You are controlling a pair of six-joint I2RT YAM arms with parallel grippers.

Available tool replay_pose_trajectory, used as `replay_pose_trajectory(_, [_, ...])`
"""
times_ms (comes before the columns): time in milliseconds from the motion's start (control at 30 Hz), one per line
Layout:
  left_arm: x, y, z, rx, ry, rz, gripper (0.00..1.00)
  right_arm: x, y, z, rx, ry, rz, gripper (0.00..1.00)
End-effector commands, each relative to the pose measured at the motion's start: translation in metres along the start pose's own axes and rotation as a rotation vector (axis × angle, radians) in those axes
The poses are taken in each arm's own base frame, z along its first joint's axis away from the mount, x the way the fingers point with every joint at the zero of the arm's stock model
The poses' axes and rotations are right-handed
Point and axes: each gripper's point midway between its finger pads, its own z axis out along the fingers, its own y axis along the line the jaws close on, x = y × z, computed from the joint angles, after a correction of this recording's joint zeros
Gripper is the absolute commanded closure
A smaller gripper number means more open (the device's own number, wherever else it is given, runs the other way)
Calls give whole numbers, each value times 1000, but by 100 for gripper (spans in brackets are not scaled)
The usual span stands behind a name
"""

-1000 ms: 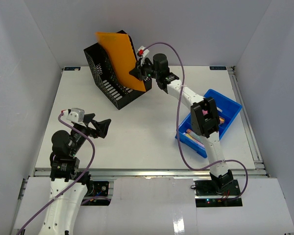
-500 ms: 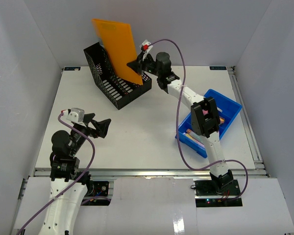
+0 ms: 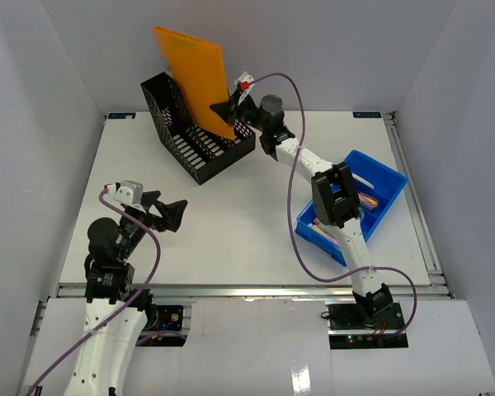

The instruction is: Organize the desk

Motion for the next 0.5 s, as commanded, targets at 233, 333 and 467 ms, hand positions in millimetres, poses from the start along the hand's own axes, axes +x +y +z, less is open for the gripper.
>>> replay_pose_trajectory(233, [7, -1, 4, 17, 27, -11, 2, -37, 4, 12, -44, -195, -93, 92])
replay_pose_trajectory(333, [9, 0, 4, 18, 32, -13, 2, -32, 4, 12, -57, -204, -93, 92])
replay_pose_trajectory(467, [10, -1, 5, 21, 36, -16, 2, -25, 9, 11, -82, -214, -83, 92])
